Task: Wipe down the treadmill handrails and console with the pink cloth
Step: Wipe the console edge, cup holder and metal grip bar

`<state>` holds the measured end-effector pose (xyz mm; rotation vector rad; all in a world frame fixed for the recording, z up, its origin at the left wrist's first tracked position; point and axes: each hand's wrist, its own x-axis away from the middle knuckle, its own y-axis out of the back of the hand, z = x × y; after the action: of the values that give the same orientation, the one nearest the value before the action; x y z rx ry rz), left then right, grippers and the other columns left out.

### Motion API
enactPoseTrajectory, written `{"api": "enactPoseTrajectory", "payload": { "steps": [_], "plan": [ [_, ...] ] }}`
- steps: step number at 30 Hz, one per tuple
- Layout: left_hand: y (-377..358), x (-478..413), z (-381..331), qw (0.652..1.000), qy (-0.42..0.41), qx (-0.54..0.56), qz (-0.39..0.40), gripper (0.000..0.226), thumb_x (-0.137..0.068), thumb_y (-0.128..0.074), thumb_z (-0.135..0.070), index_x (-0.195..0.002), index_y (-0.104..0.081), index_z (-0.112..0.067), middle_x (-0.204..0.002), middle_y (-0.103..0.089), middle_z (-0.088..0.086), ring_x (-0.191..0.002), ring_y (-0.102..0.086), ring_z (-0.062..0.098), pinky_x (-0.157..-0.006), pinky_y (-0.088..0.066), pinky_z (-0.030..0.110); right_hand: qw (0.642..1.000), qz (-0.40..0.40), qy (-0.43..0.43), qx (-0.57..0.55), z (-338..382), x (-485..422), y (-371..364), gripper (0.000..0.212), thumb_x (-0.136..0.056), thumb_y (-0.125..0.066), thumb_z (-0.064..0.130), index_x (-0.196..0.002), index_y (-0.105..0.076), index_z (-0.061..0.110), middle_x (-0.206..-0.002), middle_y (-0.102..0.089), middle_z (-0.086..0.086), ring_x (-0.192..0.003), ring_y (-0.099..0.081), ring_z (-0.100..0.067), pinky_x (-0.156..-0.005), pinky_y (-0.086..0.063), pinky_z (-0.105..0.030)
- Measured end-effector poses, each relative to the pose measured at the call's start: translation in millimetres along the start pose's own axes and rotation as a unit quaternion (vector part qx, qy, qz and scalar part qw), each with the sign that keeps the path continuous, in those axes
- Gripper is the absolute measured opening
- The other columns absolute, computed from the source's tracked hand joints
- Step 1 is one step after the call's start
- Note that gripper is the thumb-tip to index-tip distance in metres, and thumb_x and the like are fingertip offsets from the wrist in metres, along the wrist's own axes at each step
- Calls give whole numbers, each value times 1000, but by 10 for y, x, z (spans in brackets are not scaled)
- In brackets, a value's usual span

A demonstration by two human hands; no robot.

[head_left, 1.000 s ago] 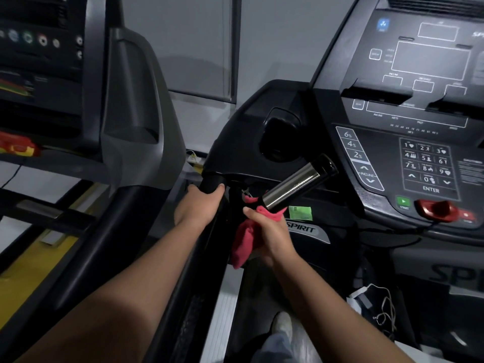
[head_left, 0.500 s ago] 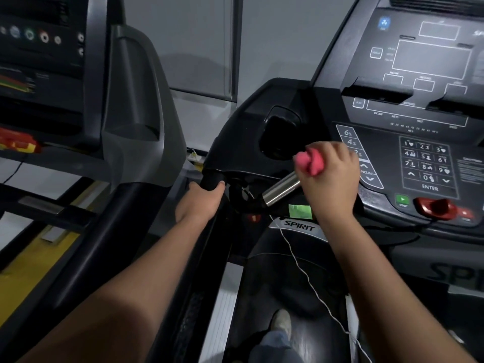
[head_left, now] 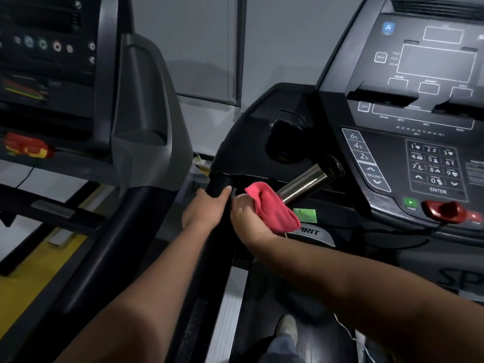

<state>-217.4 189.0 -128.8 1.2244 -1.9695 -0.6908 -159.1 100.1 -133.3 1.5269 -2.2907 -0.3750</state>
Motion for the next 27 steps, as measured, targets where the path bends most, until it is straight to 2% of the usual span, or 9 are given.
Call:
{"api": "enactPoseTrajectory", "payload": {
  "steps": [2, 4, 6, 8, 11, 15, 23, 25, 27],
  "plan": [
    [-6, 7, -4, 1000, -2, -1, 0, 79, -86, -38, -70, -135, -41, -9, -126, -59, 11, -114, -56, 32, -76, -38, 34, 999, 0, 32, 23, 46, -49, 44, 48, -97, -43, 26, -136, -41, -2, -109, -45, -31, -96, -44, -44, -91, -44, -39],
    [-3, -1, 4, 1000, -3, 1, -3, 76, -86, -39, -69, -133, -42, -9, -125, -59, 10, -112, -57, 31, -75, -38, 34, 996, -39, 55, -51, 43, -163, 91, 54, -100, -34, 21, -142, -21, -10, -136, -40, -27, -120, -43, -37, -103, -37, -36],
    [2, -6, 14, 1000, -6, 7, -5, 73, -86, -40, -69, -129, -45, -11, -122, -61, 9, -110, -58, 31, -75, -39, 33, 983, 20, 58, -172, -49, -289, 175, 59, -103, -29, 22, -144, -5, -11, -152, -17, -28, -137, -28, -36, -109, -27, -41],
    [4, -15, 25, 1000, -7, 13, -8, 73, -85, -41, -70, -129, -46, -12, -122, -61, 9, -109, -59, 30, -75, -40, 34, 963, 88, 51, -251, -142, -378, 213, 60, -103, -28, 24, -145, 0, -9, -154, -9, -28, -140, -23, -39, -109, -27, -46],
    [7, -17, 39, 1000, -5, 15, -2, 78, -83, -40, -72, -134, -43, -13, -124, -60, 8, -108, -59, 30, -75, -43, 35, 930, 141, 38, -338, -264, -418, 234, 61, -101, -35, 22, -145, -8, -10, -152, -16, -28, -138, -27, -37, -109, -31, -46],
    [29, 3, 41, 1000, -5, 28, 2, 77, -83, -39, -73, -132, -45, -14, -118, -62, 6, -100, -61, 28, -73, -47, 35, 899, 157, 48, -407, -488, -443, 245, 45, -94, -50, 23, -136, -43, 8, -138, -47, -10, -126, -46, -28, -98, -44, -41],
    [52, 51, 31, 999, -5, 35, 0, 72, -83, -40, -72, -127, -48, -16, -115, -62, 5, -98, -60, 27, -72, -45, 34, 952, 64, 130, -270, -871, 1, 103, 49, -85, -59, 38, -128, -47, 16, -112, -57, -2, -109, -55, -26, -91, -41, -40],
    [56, 52, 42, 999, -5, 39, 1, 72, -83, -40, -73, -128, -49, -17, -116, -62, 4, -101, -60, 27, -76, -45, 35, 960, 10, 120, -253, -1023, 167, -2, 57, -83, -63, 39, -132, -40, 20, -119, -56, -2, -110, -52, -28, -91, -37, -40],
    [52, 52, 50, 999, -4, 38, 1, 71, -83, -40, -73, -127, -49, -18, -115, -62, 3, -101, -60, 27, -76, -45, 35, 963, -69, 110, -236, -1173, 311, -157, 48, -88, -56, 30, -132, -39, 23, -123, -54, -2, -110, -50, -29, -89, -37, -41]
  ]
}}
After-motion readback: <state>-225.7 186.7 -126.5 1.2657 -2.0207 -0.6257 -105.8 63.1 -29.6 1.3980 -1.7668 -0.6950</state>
